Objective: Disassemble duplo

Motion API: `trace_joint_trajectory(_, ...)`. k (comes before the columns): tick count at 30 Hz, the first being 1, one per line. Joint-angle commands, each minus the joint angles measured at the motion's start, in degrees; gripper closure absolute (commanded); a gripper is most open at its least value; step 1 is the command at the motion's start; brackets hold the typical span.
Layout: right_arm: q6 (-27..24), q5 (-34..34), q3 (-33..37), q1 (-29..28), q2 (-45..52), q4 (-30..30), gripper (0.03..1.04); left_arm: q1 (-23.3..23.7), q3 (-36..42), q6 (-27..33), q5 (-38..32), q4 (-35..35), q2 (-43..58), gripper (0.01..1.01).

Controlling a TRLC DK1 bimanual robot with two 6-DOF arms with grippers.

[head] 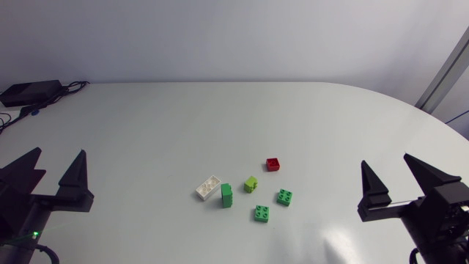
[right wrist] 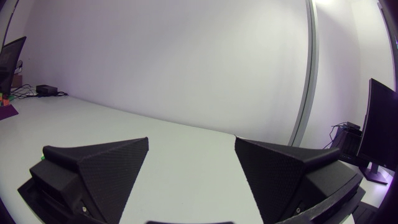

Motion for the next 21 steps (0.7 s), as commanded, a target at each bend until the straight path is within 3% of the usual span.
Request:
trace_joint_trajectory(1,1.23,-0.6,-2.33,-1.53,-0.25,-0.79,0.07,0.49,-1.3,0.7,0.59,-0.17,-1.2,0.048)
trace_joint_trajectory(6,1.93,-3.76,-2.33,-13.04,-0.52,-1.05,0.07,1.02,-1.3,0.7,0.59,-1.23,-1.2,0.048)
trace_joint_trajectory(17,2.46,-9.91,-2.15,-15.33,-0.52,-2.63,0.07,1.99,-1.3,-0.8,0.76,-4.83,-0.76,0.048)
trace_joint_trajectory(21,2.46,-9.91,-2.15,-14.89,-0.52,-2.72,0.07,4.27,-1.21,-5.19,0.76,-5.1,-0.14,0.048)
